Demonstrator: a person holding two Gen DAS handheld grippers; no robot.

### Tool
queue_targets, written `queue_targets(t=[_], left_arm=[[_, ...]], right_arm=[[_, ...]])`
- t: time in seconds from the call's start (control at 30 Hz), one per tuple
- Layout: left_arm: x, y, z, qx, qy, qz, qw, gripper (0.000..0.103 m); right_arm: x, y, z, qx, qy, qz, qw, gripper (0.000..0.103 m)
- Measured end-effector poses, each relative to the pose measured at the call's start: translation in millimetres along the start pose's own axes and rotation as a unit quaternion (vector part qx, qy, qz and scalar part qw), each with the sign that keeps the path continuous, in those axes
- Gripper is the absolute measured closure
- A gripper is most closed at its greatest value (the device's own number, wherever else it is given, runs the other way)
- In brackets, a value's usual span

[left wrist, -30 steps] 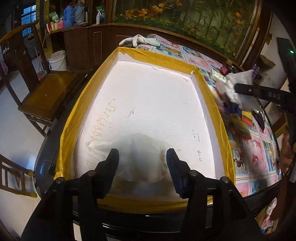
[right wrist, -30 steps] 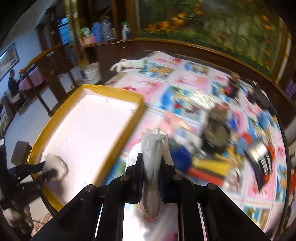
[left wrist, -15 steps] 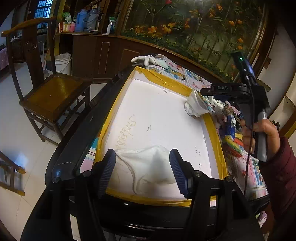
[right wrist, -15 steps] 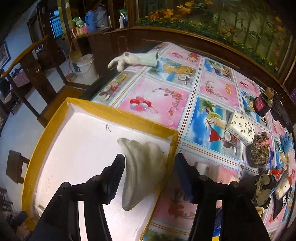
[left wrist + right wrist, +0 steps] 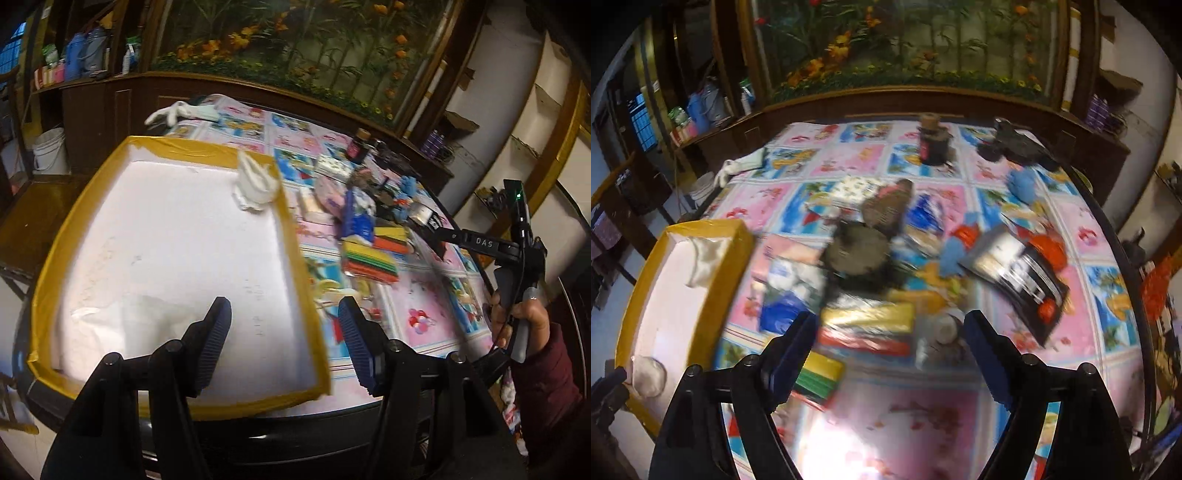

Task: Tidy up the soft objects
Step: 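Grasp the blue tissue pack with the left gripper, then carry blue tissue pack to tray with left gripper while right carries striped sponge pack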

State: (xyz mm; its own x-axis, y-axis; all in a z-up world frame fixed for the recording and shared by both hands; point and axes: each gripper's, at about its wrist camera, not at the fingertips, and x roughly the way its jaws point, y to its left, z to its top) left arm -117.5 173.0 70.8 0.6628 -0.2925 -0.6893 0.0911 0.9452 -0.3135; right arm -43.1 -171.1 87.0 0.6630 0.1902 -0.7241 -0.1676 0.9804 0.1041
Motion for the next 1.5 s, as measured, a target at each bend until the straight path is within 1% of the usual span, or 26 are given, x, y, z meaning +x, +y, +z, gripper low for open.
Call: queue_targets(t=[0.07, 0.13, 0.23, 0.3, 0.43, 0.5, 0.53, 0.57, 0.67, 0.8, 0.83, 0.9, 1.03, 1.1, 1.2, 1.27, 1.37, 1.43, 1.5], left_arm=[[10, -25, 5, 0.014, 0.011, -0.009, 0.9998, 0.044], [26, -47, 14, 0.024, 0.021, -0.01, 0.9994, 0.044], [55, -71, 35, 0.033, 0.033, -0.001, 0.9989, 0.044], [80, -84, 50, 0.039, 0.041, 0.005, 0.9984, 0.044], [126, -90, 73, 0.028, 0.059, 0.016, 0.9978, 0.044], [144, -90, 81, 0.024, 0.064, 0.03, 0.9972, 0.044], [153, -91, 84, 0.024, 0.065, 0.028, 0.9972, 0.044], [159, -92, 84, 0.026, 0.067, 0.03, 0.997, 0.044], [181, -95, 88, 0.032, 0.076, 0.056, 0.995, 0.044], [199, -104, 87, 0.056, 0.081, 0.07, 0.9926, 0.044], [202, -103, 86, 0.055, 0.087, 0.069, 0.9923, 0.054], [200, -99, 84, 0.038, 0.087, 0.055, 0.994, 0.055], [184, -90, 85, 0.016, 0.07, 0.037, 0.9967, 0.056], [167, -83, 87, -0.008, 0.057, 0.013, 0.9982, 0.056], [140, -75, 88, -0.03, 0.038, -0.016, 0.9987, 0.055], [121, -72, 87, -0.035, 0.027, -0.027, 0.9987, 0.055], [95, -63, 81, -0.04, 0.015, -0.039, 0.9983, 0.055], [79, -55, 75, -0.045, 0.007, -0.043, 0.998, 0.055], [62, -43, 71, -0.053, -0.002, -0.041, 0.9977, 0.055]], right_arm=[[-3, -29, -14, 0.027, 0.003, -0.002, 1.0, 0.02], [-6, -49, -21, 0.05, 0.003, 0.003, 0.999, 0.021], [-8, -70, -29, 0.077, 0.001, 0.016, 0.997, 0.021], [-10, -79, -34, 0.083, -0.005, 0.026, 0.996, 0.021], [-17, -88, -46, 0.078, -0.015, 0.041, 0.996, 0.02], [-17, -93, -48, 0.077, -0.019, 0.042, 0.996, 0.02], [-18, -94, -49, 0.078, -0.022, 0.041, 0.996, 0.02], [-18, -96, -49, 0.079, -0.024, 0.039, 0.996, 0.02], [-20, -102, -52, 0.083, -0.027, 0.04, 0.995, 0.019], [-20, -109, -51, 0.09, -0.024, 0.047, 0.995, 0.019], [-19, -111, -49, 0.093, -0.024, 0.047, 0.994, 0.019], [-17, -112, -46, 0.098, -0.022, 0.046, 0.994, 0.019], [-14, -108, -42, 0.093, -0.02, 0.044, 0.995, 0.019], [-10, -103, -40, 0.088, -0.014, 0.046, 0.995, 0.019], [-7, -86, -39, 0.075, -0.004, 0.066, 0.995, 0.019], [-5, -66, -38, 0.052, 0.002, 0.083, 0.995, 0.019], [1, -23, -37, -0.01, 0.014, 0.116, 0.993, 0.019], [6, 7, -36, -0.057, 0.015, 0.132, 0.99, 0.019], [9, 40, -31, -0.115, 0.008, 0.142, 0.983, 0.019]])
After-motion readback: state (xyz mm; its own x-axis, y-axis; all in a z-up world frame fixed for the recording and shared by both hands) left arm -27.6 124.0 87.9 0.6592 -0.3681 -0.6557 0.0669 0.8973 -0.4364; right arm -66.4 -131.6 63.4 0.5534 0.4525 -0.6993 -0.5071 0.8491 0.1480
